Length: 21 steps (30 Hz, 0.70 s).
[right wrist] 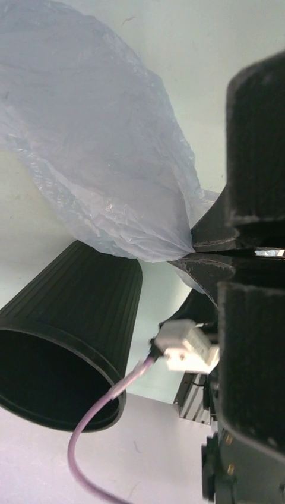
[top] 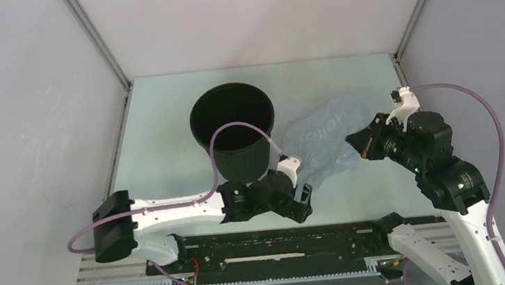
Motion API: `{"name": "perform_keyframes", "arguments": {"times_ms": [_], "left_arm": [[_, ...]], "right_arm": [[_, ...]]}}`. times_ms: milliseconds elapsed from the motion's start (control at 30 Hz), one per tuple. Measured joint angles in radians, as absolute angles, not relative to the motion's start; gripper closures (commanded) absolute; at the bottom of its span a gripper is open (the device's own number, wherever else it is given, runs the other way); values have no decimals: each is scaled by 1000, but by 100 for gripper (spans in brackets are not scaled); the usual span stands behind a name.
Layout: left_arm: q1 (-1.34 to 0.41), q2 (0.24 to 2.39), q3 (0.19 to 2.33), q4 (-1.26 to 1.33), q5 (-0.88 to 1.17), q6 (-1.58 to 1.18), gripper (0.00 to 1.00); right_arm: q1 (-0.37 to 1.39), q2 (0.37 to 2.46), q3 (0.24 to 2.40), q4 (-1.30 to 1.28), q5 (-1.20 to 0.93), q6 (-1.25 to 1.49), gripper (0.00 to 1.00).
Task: Put the trash bags into the trash bin
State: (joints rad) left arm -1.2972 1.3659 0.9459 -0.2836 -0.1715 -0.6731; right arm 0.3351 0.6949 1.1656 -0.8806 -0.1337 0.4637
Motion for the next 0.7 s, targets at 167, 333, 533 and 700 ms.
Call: {"name": "perform_keyframes", "arguments": {"times_ms": [167, 333, 533, 700], "left_arm": [[-1316, 1413, 944, -290, -192, -675, 20], [-1310, 1413, 944, -327, -225, -673, 25], [-1306, 1387, 944, -395, -250, -675, 41], [-1300, 1294, 944, -424, -289, -681, 65]], "right_arm": [[335, 701, 1176, -853, -133, 480, 100], [334, 701, 1176, -841, -132, 489, 100], [334, 701, 1176, -833, -121, 500, 100], [334, 701, 1176, -833, -114, 505, 100]]}}
